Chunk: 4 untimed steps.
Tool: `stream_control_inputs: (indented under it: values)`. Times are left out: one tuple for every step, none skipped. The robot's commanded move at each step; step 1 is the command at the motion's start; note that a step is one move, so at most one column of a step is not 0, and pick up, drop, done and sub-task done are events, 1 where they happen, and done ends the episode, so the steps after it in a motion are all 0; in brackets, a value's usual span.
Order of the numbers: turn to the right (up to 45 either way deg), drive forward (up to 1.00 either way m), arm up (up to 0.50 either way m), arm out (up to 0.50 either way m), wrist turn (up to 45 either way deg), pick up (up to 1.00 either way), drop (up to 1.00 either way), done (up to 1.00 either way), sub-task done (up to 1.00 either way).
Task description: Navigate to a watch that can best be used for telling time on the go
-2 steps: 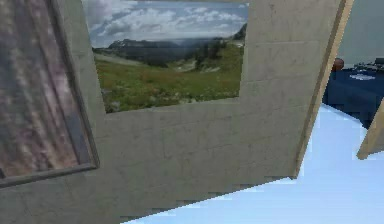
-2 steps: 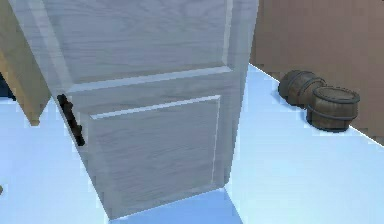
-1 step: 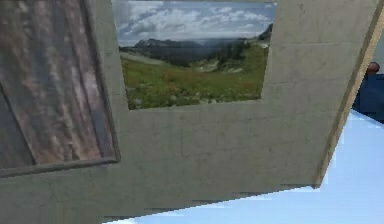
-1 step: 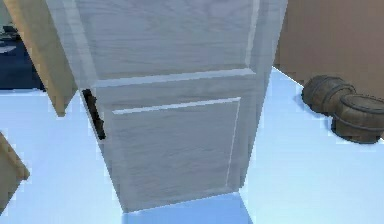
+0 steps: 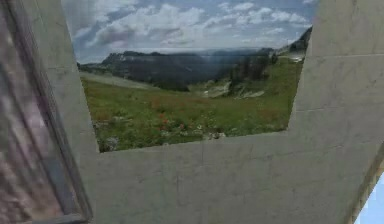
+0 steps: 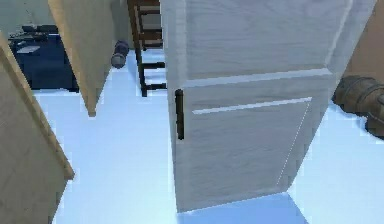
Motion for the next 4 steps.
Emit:
stream_control_inputs:
  values:
    - [45.0,0.00,0.00,0.00,0.0,0.00,0.00,0.00,0.00]
    - [24.0,0.00,0.00,0.00,0.0,0.00,0.00,0.00,0.00]
    - [0.0,1.00,0.00,0.00,0.0,0.00,0.00,0.00,0.00]
    - [15.0,0.00,0.00,0.00,0.0,0.00,0.00,0.00,0.00]
